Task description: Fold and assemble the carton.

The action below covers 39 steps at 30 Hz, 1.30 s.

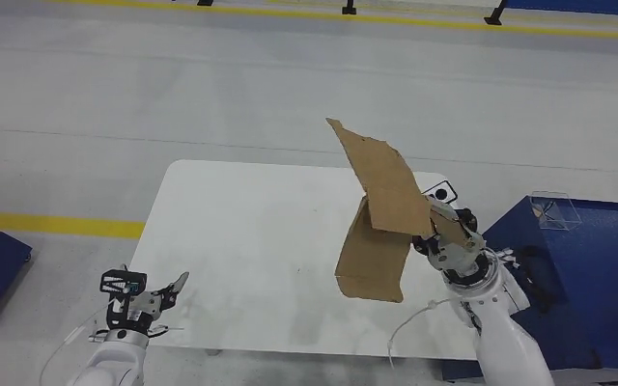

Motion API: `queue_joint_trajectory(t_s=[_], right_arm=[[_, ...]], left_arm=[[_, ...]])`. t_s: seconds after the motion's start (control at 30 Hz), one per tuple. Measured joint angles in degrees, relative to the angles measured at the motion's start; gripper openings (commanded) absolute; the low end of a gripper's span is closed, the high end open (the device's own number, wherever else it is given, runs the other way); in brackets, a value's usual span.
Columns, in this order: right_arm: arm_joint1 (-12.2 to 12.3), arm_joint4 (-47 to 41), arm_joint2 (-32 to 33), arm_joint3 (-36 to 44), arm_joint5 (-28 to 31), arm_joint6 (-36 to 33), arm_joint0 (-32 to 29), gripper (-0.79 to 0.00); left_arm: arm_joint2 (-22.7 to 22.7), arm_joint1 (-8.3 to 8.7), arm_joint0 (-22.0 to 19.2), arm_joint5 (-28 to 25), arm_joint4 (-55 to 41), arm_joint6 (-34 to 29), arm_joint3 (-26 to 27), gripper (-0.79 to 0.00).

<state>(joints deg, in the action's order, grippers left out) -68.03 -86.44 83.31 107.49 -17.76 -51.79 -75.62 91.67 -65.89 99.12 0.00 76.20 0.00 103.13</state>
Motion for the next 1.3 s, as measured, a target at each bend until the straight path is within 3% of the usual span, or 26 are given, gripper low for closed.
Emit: queue_joint_trajectory(t_s=[0.17,0.23,0.33,0.43,0.57,0.67,0.8,0.97,1.1,1.17,1.27,1.3], right_arm=[[-0.47,-16.84,-5.65,-7.97,-16.93,5.4,0.49,-0.785],[-0.62,-25.25,-9.05,-12.04,-26.18,10.76,0.38,-0.785],[-0.96,-39.79,-13.42,-17.85,-35.28,19.56,0.44,-0.785],[-1.04,-54.09,-17.39,-21.0,-37.68,29.39,0.94,-0.785],[-0.64,-69.09,-19.19,-21.2,-35.94,40.68,1.86,-0.785],[-0.27,-72.99,-18.0,-19.62,-35.27,44.45,1.92,-0.785],[0.2,-73.82,-13.66,-16.25,-33.33,44.14,1.49,-0.785],[0.85,-68.08,-5.01,-9.31,-31.04,40.39,0.93,-0.785],[1.04,-49.59,5.64,-2.97,-27.52,29.86,0.59,-0.785],[0.99,-36.3,9.41,-0.3,-22.35,22.73,-0.02,-0.785],[1.0,-10.76,12.37,2.11,-7.77,8.43,-2.13,-0.785],[1.02,-1.2,12.92,1.98,-0.45,3.38,-2.95,-0.785]], left_arm=[[0.0,0.0,0.0,0.0,0.0,0.0,0.0,0.0],[0.0,0.0,0.0,0.0,0.0,0.0,0.0,0.0],[0.0,0.0,0.0,0.0,0.0,0.0,0.0,0.0],[0.0,0.0,0.0,0.0,0.0,0.0,0.0,0.0],[0.0,0.0,0.0,0.0,0.0,0.0,0.0,0.0],[0.0,0.0,0.0,0.0,0.0,0.0,0.0,0.0],[0.0,0.0,0.0,0.0,0.0,0.0,0.0,0.0],[0.0,0.0,0.0,0.0,0.0,0.0,0.0,0.0],[0.0,0.0,0.0,0.0,0.0,0.0,0.0,0.0],[0.0,0.0,0.0,0.0,0.0,0.0,0.0,0.0],[0.0,0.0,0.0,0.0,0.0,0.0,0.0,0.0],[0.0,0.0,0.0,0.0,0.0,0.0,0.0,0.0]])
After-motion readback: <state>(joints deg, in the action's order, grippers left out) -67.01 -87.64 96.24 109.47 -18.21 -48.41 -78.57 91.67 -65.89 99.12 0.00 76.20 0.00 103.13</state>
